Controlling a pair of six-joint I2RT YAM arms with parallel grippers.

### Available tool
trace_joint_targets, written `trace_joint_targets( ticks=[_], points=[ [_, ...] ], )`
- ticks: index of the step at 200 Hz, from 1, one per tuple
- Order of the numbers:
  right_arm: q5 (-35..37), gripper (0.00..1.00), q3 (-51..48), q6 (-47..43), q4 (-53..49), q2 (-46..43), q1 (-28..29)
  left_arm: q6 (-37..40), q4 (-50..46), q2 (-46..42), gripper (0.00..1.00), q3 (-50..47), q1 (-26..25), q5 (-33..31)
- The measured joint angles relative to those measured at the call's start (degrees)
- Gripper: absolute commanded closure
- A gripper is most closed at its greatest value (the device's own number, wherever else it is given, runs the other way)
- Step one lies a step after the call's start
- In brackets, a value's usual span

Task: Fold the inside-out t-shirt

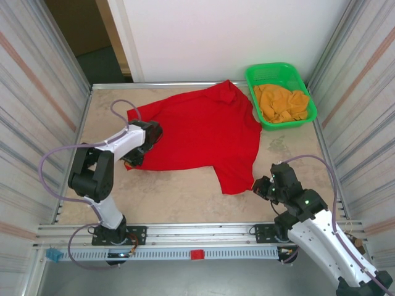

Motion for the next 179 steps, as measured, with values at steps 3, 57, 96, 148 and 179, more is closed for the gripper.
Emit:
trace_joint_targets(
  ticks=[3, 57, 96, 148, 179],
  points=[
    [0.02, 1.00, 0.04, 0.00, -0.09, 0.00, 0.00, -0.17, 0.00, -0.22, 0.56, 0.00, -0.13, 0.09],
    [0.22, 1.00, 0.70, 0.00, -0.81, -0.28, -0.33, -8.48, 6.88, -19.19, 0.47, -4.24, -0.50, 9.75],
    [0.44, 1.00, 0.70, 0.00, -1.57, -1.01, -0.42, -22.75, 16.52, -36.26, 0.47, -17.66, -0.50, 18.56],
    [0.44, 1.00, 0.70, 0.00, -2.03, -1.68, -0.42, -41.68, 27.87, -42.80, 0.55, -35.45, 2.73, 27.65],
    [0.42, 1.00, 0.70, 0.00, -2.03, -1.68, -0.44, -47.25, 31.93, -40.98, 0.56, -37.59, 6.16, 29.18]
  ],
)
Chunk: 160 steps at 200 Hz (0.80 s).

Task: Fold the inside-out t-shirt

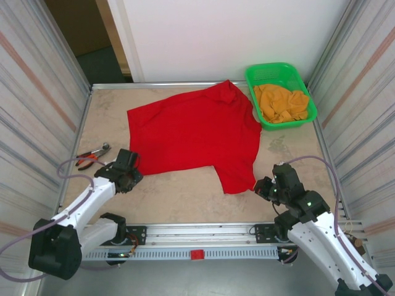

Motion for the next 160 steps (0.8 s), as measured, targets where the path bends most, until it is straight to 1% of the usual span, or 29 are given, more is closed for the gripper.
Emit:
trace_joint_targets(
  ticks=[35, 94, 118, 135, 141, 145, 153, 156, 160],
  points=[
    [0.00, 1.00, 0.00, -0.02, 0.02, 0.09, 0.00, -1.18, 3.08, 5.22, 0.58, 0.55, 3.69, 0.20],
    [0.00, 1.00, 0.50, -0.02, 0.02, 0.52, 0.00, -1.14, 6.05, 10.16, 0.59, 1.64, 6.40, 0.02],
    [0.00, 1.00, 1.18, -0.37, 0.04, 0.90, 0.00, -0.90, 7.10, 12.48, 0.62, 2.19, 7.04, 0.07],
    [0.00, 1.00, 1.49, -0.42, 0.07, 1.01, 0.00, -0.52, 7.82, 14.01, 0.69, 2.64, 7.04, 0.17],
    [0.00, 1.00, 1.60, -0.42, 0.09, 1.07, 0.00, -0.39, 8.20, 14.32, 0.73, 2.64, 7.04, 0.28],
    [0.00, 1.00, 1.64, -0.42, 0.09, 1.14, 0.00, -0.07, 8.31, 14.45, 0.78, 2.64, 7.04, 0.33],
    [0.00, 1.00, 1.68, -0.42, 0.11, 1.29, 0.00, 0.02, 8.66, 14.60, 0.95, 2.64, 7.04, 0.46],
    [0.00, 1.00, 1.68, -0.42, 0.13, 1.31, 0.00, -0.02, 8.81, 14.62, 1.00, 2.64, 7.04, 0.61],
    [0.00, 1.00, 1.68, -0.42, 0.13, 1.36, 0.00, 0.13, 8.94, 14.64, 1.00, 2.64, 7.04, 0.63]
  ],
)
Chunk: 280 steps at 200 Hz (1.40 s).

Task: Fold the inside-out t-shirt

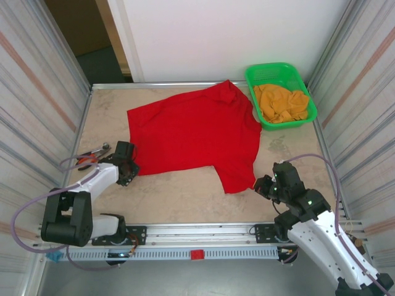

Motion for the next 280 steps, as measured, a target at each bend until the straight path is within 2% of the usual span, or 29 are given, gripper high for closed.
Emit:
trace_joint_targets(
  ticks=[31, 107, 139, 169, 199, 221, 255, 280],
  points=[
    [0.13, 1.00, 1.14, -0.26, -0.11, 0.59, -0.39, 2.69, -0.83, -1.51, 1.00, 0.17, 0.00, 0.00],
    [0.83, 1.00, 12.37, -3.93, -1.46, 2.99, -4.52, 17.84, -12.52, -20.06, 1.00, 9.79, 0.00, -1.60],
    [0.63, 1.00, 14.03, -3.85, -5.62, -0.37, -4.76, 18.82, -17.05, -24.92, 1.00, 8.37, 0.00, 0.70],
    [0.59, 1.00, 16.85, -2.89, -10.93, -5.14, -4.76, 17.84, -22.05, -33.22, 1.00, 5.70, 0.00, 2.86],
    [-0.37, 1.00, 18.36, -2.29, -12.20, -5.64, -4.76, 16.24, -24.11, -38.49, 1.00, 4.98, 0.17, 3.98],
    [-0.85, 1.00, 18.45, -2.60, -10.19, -1.44, -4.76, 15.98, -22.25, -34.18, 1.00, 5.09, 1.84, 5.42],
    [-0.63, 1.00, 19.98, -6.19, -2.64, 12.46, -5.27, 17.99, -16.06, -16.79, 1.00, 7.52, 5.20, 7.43],
    [-1.36, 1.00, 21.33, -9.79, 4.33, 23.21, -8.66, 20.17, -11.96, -6.12, 1.00, 10.01, 7.23, 8.11]
  ],
)
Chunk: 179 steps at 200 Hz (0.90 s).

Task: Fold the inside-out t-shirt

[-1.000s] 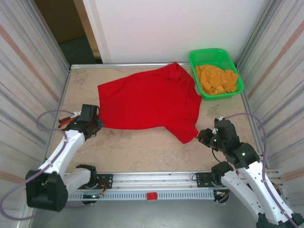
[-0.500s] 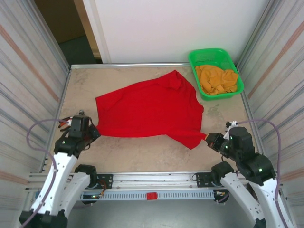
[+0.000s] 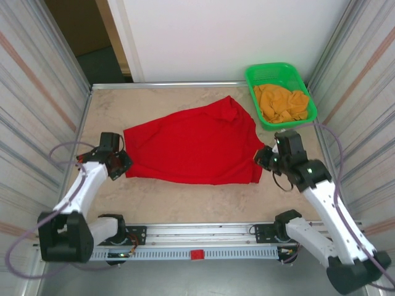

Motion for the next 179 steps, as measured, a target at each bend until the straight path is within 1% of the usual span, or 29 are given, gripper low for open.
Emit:
trace_joint_targets(
  ticks=[33, 59, 82, 135, 155, 179],
  points=[
    [-2.51, 1.00, 0.44, -1.88, 8.15, 11.04, -5.51, 2.60, 3.15, 8.98, 1.00, 4.68, 1.38, 0.50],
    [-3.91, 1.00, 2.49, -2.60, 11.37, 16.90, -7.72, 4.04, 4.52, 13.25, 1.00, 7.80, 1.38, 0.55],
    [-5.05, 1.00, 5.64, -3.19, 12.92, 19.06, -8.72, 4.87, 4.76, 14.64, 1.00, 8.81, 1.64, 0.55],
    [-6.86, 1.00, 12.52, -3.76, 14.43, 19.98, -9.33, 5.20, 5.14, 14.32, 1.00, 8.81, 2.84, 0.52],
    [-7.06, 1.00, 13.60, -4.46, 15.72, 22.58, -9.33, 5.22, 5.46, 14.73, 1.00, 9.03, 3.26, 0.52],
    [-7.06, 1.00, 13.62, -4.70, 16.61, 26.53, -9.40, 5.33, 5.81, 17.40, 1.00, 10.73, 3.26, 0.57]
  ],
)
